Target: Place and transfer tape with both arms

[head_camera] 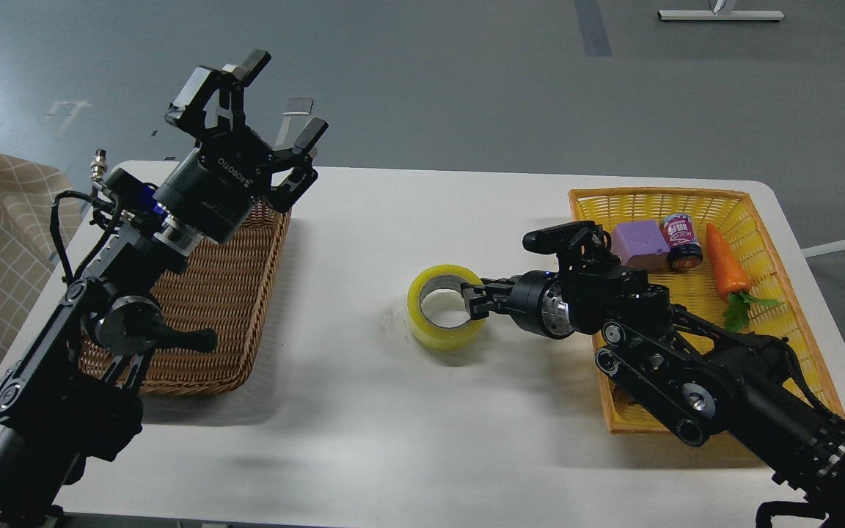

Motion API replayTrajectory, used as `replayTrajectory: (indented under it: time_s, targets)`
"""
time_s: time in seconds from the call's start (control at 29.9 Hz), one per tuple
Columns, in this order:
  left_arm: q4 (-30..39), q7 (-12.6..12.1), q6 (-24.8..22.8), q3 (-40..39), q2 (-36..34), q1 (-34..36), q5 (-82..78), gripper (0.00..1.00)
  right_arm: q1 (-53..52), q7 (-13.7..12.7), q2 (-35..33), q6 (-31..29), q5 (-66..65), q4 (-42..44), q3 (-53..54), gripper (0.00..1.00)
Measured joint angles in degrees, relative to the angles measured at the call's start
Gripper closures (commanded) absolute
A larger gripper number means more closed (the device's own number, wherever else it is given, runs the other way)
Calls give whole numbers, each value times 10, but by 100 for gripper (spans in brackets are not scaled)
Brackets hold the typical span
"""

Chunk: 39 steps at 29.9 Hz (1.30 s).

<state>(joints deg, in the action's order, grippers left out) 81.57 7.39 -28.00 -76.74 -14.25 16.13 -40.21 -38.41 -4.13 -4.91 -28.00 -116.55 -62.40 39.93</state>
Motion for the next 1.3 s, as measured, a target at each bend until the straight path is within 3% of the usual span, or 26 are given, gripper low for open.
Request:
replayTrajectory:
  time_s: [0.1, 0.17, 0.4, 0.53, 0.77, 0.94, 1.14, 1.3]
  targets:
    - [0, 0, 0, 0, 1, 0, 0, 2, 1, -2, 1, 0, 0, 0, 4, 43]
    - [0, 0, 0, 0, 1, 0, 0, 2, 2, -4, 2, 0, 1, 0, 12, 30]
    - [0, 0, 0, -1, -2, 0, 0, 2, 12, -9, 8, 0, 1, 2, 33, 17]
    - [0, 0, 0, -1, -2, 0, 0, 2, 13, -12, 23, 0, 1, 0, 50, 0]
    - [0, 0, 0, -1, -1, 0, 0, 2, 0, -12, 30, 0, 1, -7, 118, 0]
    - [-1, 0, 0, -1, 1, 0, 1, 2, 6, -9, -11, 0, 16, -74, 160, 0]
    - [-1, 0, 0, -3, 0, 0, 0, 2, 28, -9, -97, 0, 131, -165, 171, 0]
    - [-2, -3, 0, 0, -2, 3, -4, 2, 36, -10, -105, 14, 217, -181, 212, 0]
